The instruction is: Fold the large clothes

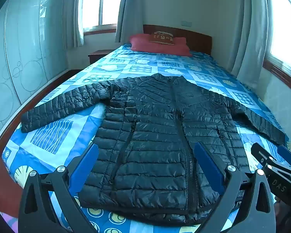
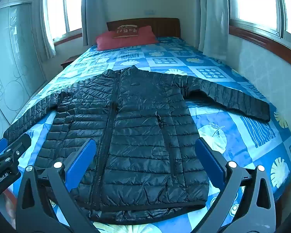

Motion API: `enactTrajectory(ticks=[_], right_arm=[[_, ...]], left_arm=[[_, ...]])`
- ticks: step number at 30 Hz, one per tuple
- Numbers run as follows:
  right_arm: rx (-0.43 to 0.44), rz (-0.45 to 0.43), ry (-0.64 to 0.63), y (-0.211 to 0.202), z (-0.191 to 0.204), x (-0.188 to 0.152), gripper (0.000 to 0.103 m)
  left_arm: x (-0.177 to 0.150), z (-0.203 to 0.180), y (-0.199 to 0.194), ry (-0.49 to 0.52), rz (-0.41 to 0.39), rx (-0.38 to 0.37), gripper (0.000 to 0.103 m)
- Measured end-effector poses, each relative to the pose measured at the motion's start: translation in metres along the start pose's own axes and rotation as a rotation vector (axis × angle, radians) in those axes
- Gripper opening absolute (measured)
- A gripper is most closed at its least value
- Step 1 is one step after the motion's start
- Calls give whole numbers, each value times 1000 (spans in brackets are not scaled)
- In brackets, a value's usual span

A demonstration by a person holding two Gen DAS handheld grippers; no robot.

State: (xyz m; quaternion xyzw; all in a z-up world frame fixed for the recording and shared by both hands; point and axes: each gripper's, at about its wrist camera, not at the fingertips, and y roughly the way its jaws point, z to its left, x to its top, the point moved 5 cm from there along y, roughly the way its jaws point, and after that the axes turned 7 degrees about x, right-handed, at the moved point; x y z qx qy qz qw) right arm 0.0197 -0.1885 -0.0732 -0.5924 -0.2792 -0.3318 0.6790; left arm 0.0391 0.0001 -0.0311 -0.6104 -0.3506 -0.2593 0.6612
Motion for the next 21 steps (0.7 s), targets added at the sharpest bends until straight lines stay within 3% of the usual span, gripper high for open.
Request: enactTrajectory(ticks=[21], right_arm=[[2, -3, -2, 0, 1, 0, 101]], left_arm=[[0, 0, 0, 2, 1, -1, 98]])
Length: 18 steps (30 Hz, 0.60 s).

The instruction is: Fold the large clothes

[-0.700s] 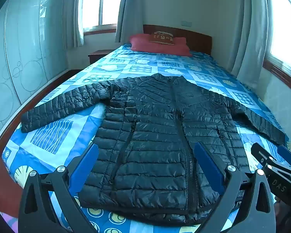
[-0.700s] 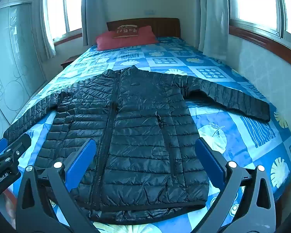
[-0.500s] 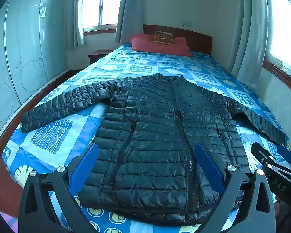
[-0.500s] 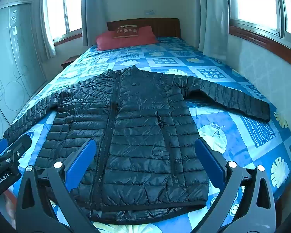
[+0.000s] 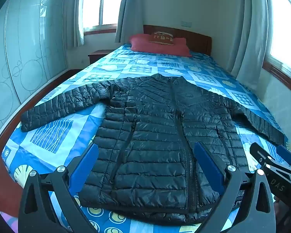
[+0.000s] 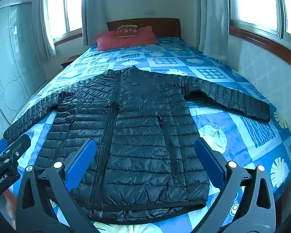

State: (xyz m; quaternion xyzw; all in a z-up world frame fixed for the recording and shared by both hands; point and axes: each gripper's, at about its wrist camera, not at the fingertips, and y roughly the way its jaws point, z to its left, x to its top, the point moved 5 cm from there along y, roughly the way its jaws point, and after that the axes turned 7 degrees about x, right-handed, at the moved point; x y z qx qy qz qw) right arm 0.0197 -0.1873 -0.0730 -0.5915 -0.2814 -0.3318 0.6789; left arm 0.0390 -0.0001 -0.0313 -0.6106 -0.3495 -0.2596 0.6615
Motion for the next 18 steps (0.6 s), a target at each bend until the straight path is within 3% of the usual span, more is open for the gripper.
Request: enactTrajectory(ticks=[18], right_arm=[[-1, 2, 1, 2, 1, -2, 101]], left_arm=[[-3, -3, -3, -1, 3, -1, 98]])
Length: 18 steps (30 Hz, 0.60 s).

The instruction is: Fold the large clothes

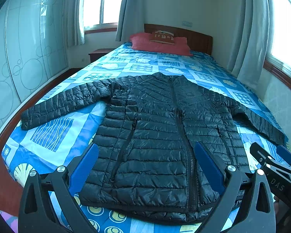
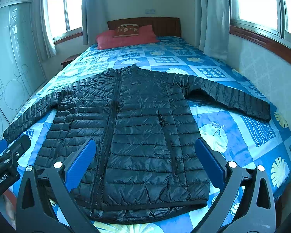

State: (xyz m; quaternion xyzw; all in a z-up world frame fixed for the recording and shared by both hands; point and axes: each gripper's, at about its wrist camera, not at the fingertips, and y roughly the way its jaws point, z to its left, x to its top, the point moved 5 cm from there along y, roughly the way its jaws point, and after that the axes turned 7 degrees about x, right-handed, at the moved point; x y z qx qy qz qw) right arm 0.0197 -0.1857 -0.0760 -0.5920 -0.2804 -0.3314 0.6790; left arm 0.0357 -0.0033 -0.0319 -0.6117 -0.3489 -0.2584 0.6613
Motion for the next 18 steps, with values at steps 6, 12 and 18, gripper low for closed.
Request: enactTrajectory(ticks=[6, 12, 18], right_arm=[[-1, 0, -1, 0, 0, -1, 101], [0, 2, -1, 0, 0, 0, 101], [3, 3, -2, 1, 1, -2, 101]], left_arm=[[0, 0, 0, -2, 1, 0, 98], [0, 0, 0, -1, 2, 0, 98], [-5, 0, -2, -1, 7, 0, 98]])
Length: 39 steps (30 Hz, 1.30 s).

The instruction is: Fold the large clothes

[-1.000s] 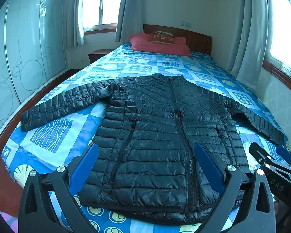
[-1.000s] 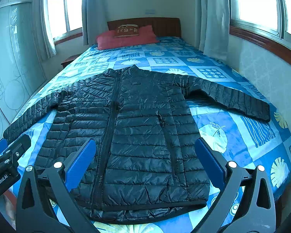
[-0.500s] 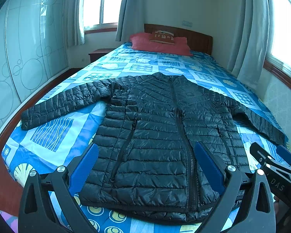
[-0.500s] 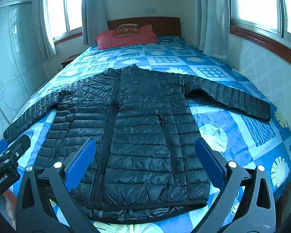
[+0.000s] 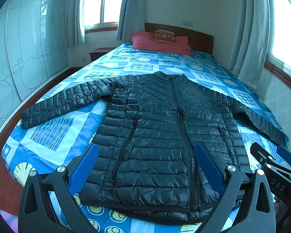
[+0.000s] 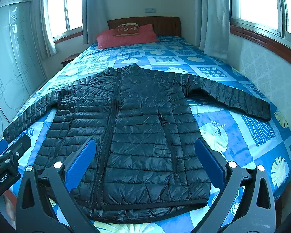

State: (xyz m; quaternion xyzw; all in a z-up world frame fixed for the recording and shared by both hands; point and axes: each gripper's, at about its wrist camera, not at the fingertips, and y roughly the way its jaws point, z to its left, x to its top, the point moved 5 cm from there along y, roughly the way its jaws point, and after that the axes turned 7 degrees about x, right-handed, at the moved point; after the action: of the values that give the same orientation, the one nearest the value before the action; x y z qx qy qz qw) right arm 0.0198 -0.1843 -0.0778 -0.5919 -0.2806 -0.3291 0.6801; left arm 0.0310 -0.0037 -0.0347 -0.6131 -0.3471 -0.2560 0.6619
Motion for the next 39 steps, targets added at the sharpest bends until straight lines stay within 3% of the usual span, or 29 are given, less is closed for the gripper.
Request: enactTrajectory(ticks=[39], right_arm=[[2, 15, -2, 3, 3, -5, 101]], left_arm=[[-12, 9, 14, 1, 18, 0, 98]])
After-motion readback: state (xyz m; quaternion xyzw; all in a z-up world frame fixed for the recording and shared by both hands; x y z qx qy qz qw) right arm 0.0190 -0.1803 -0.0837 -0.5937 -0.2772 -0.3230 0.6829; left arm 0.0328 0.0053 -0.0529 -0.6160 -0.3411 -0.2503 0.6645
